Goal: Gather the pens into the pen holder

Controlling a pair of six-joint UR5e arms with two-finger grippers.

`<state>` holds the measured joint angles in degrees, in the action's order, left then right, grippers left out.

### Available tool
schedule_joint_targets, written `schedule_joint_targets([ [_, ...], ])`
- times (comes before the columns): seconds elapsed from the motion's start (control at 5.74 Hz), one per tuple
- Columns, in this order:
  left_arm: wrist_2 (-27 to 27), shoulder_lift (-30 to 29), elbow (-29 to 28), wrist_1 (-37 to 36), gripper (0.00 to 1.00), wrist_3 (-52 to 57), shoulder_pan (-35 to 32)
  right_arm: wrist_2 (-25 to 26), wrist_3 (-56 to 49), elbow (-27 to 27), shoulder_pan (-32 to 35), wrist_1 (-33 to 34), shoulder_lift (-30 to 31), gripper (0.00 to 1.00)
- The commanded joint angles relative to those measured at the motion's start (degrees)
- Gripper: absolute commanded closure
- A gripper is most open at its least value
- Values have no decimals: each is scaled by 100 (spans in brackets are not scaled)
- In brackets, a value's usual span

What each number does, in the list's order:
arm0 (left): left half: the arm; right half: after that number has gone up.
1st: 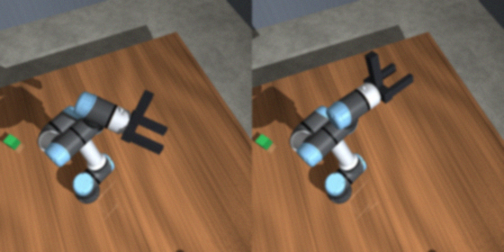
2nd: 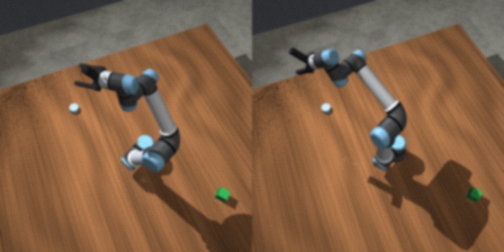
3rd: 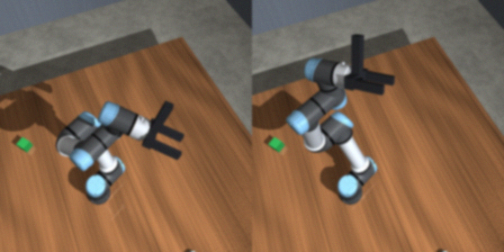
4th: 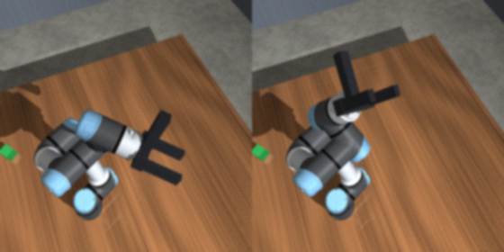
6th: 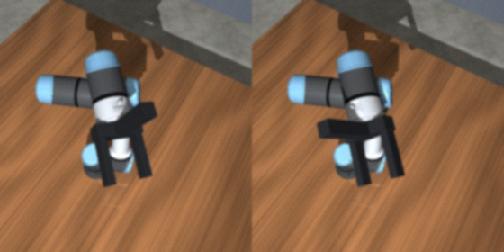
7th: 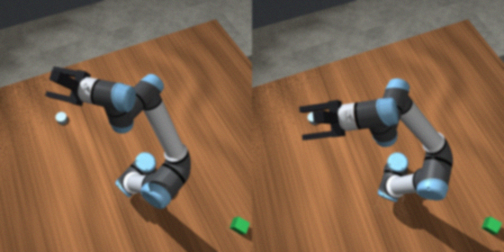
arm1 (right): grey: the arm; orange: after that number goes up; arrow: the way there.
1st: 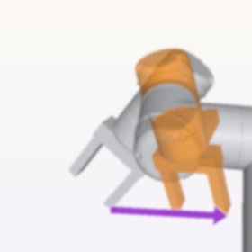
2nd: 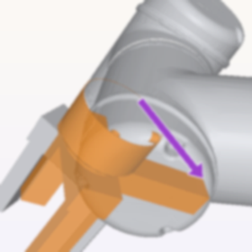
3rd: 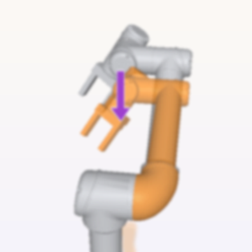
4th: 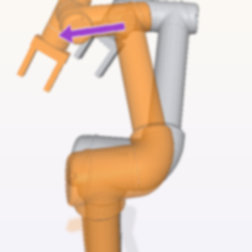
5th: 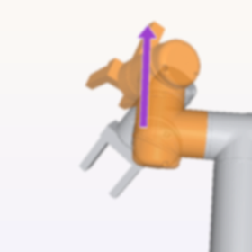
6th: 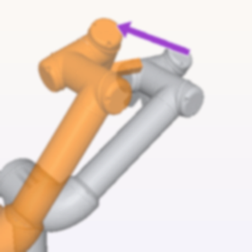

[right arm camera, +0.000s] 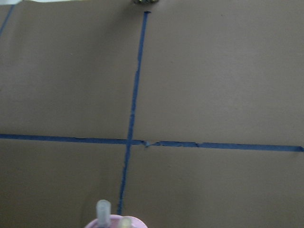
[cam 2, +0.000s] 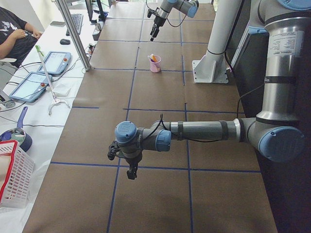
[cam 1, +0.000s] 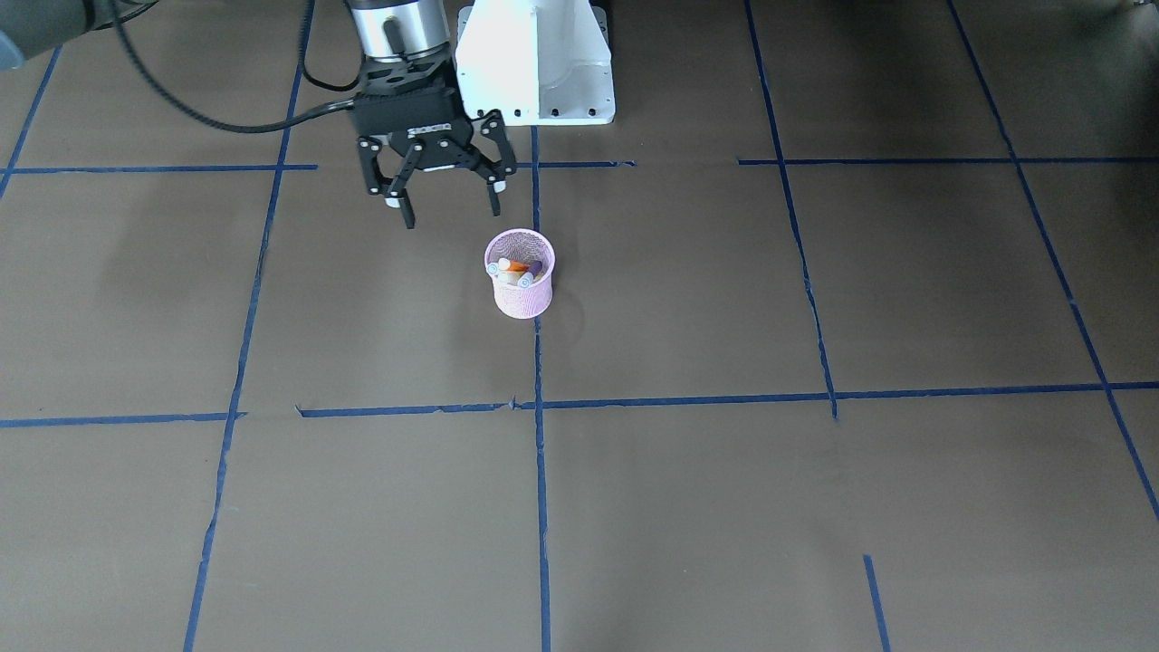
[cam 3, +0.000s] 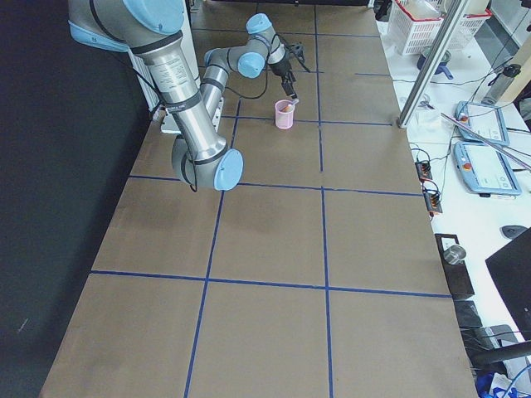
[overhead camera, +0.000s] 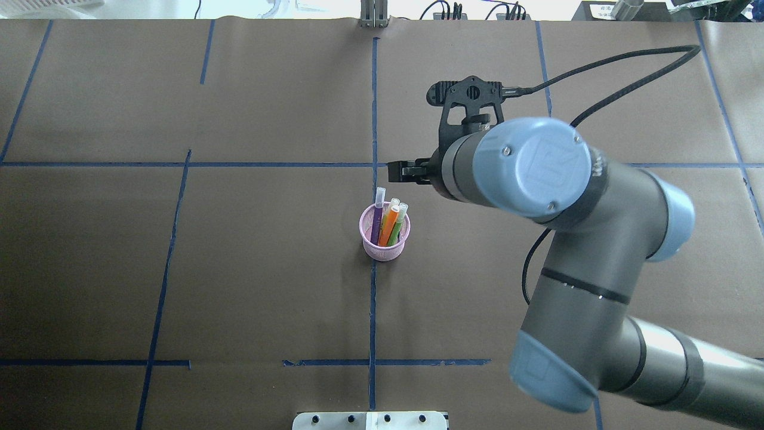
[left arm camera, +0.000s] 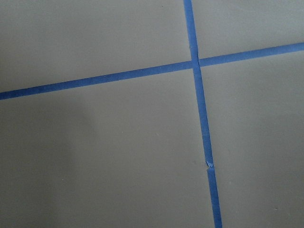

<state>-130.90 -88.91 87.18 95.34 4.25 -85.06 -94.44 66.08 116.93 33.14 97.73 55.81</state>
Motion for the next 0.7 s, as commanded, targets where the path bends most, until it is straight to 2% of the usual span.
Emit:
schedule_joint_targets([
  [0.0, -6, -38, -34, 2, 0, 15, 7, -1868, -1474, 5, 1207, 657, 628, 0],
  [0.35, -41, -74, -77, 2, 0, 15, 16, -2874, -3216, -178, 2516, 660, 1796, 0],
  [0.52, -50, -82, -113, 11, 0, 15, 16, -3348, -4007, -467, 3184, 651, 2115, 0],
])
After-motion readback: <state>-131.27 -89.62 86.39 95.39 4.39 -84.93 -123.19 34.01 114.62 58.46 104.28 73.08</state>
